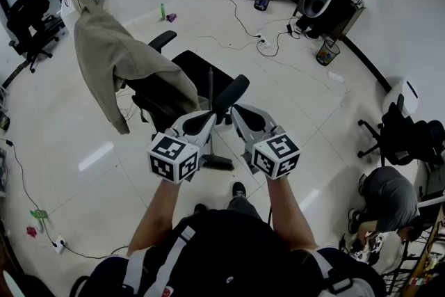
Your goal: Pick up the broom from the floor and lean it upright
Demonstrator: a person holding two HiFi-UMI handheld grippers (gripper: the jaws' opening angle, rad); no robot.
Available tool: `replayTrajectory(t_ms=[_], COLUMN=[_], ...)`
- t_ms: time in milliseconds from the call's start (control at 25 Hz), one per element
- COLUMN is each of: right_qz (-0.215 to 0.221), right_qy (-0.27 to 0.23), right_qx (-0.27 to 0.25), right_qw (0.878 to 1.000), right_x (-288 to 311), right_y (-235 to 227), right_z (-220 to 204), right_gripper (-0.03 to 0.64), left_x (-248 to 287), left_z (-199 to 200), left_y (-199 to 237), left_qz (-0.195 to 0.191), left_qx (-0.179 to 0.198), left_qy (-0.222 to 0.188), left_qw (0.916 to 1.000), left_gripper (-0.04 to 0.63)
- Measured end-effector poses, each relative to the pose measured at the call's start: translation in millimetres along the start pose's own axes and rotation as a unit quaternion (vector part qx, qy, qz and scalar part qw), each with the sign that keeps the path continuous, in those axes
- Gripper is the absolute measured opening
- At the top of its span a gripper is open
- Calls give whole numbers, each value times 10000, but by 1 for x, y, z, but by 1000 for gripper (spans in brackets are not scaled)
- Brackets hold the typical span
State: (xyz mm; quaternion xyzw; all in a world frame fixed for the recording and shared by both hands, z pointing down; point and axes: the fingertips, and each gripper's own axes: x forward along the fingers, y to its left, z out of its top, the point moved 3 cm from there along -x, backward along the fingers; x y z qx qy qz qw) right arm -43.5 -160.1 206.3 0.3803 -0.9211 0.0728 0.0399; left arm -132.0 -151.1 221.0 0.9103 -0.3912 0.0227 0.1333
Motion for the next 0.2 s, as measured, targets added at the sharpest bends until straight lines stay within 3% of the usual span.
replayTrajectory(t_ms=[200], right_qz=[-13], right_qy=[-25], right_qx=[0], right_qw=[10000], right_x=[-1], right_y=[0], right_z=[0], right_gripper=[2], left_x=[-1], left_z=[0], left_y=[-3], left_qz=[-22], left_qx=[2], left_qy=[-24], left_qw=[10000], left_gripper=[2])
